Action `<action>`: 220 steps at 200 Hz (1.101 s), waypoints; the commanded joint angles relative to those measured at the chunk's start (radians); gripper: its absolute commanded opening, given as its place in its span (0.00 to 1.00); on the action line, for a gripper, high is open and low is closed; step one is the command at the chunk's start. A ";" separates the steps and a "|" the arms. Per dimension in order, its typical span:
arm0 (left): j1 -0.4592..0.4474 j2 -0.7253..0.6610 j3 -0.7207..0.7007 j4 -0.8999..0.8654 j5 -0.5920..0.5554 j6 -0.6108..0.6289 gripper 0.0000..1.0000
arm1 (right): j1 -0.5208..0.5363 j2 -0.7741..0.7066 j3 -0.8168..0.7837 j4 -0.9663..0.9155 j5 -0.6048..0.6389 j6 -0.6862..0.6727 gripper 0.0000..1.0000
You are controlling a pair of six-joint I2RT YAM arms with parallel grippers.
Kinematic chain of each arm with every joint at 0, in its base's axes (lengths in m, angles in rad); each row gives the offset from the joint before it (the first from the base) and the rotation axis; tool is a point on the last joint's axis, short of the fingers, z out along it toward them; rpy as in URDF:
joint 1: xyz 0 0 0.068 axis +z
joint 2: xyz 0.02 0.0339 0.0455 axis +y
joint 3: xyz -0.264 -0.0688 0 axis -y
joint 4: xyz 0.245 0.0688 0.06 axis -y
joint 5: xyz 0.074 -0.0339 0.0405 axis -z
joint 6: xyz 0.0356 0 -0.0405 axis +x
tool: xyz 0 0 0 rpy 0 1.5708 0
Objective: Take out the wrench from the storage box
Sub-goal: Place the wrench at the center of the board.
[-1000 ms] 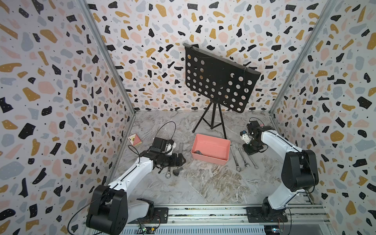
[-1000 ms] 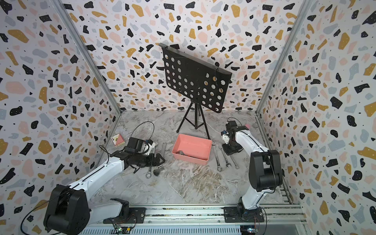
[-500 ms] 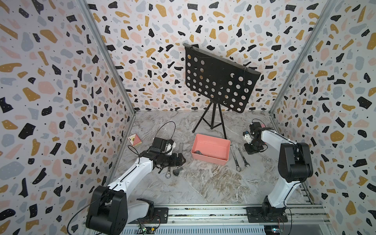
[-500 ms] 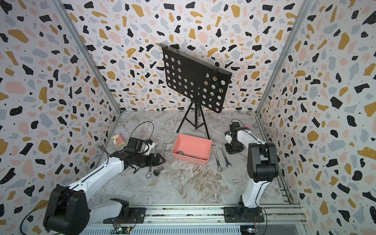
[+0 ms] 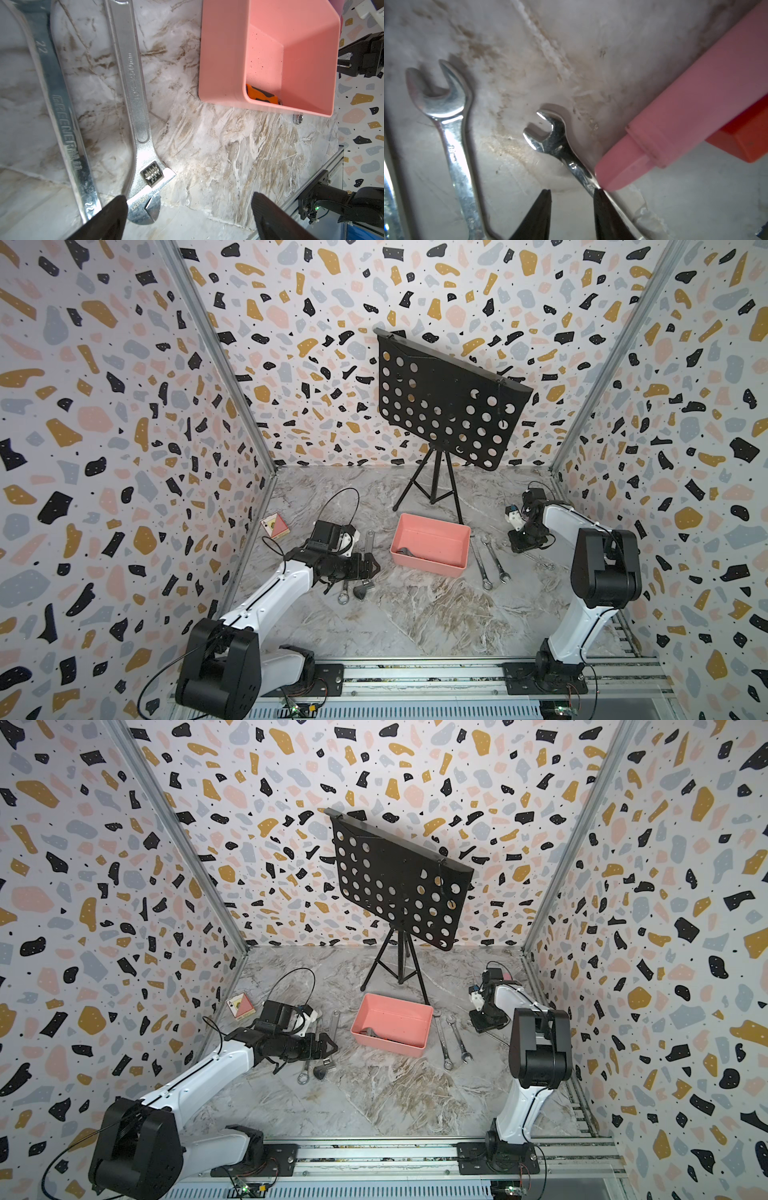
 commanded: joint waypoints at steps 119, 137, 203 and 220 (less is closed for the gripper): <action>-0.005 0.009 0.031 -0.001 0.018 0.017 0.96 | 0.010 0.100 0.036 -0.037 -0.061 0.058 0.29; -0.005 0.016 0.031 -0.001 0.018 0.018 0.96 | 0.030 0.091 0.023 -0.054 -0.056 0.110 0.26; -0.007 0.016 0.036 0.000 0.021 0.016 0.96 | 0.088 0.125 0.052 -0.027 -0.037 0.318 0.23; -0.007 0.004 0.028 0.000 0.018 0.007 0.96 | 0.091 0.145 0.081 -0.017 -0.070 0.379 0.23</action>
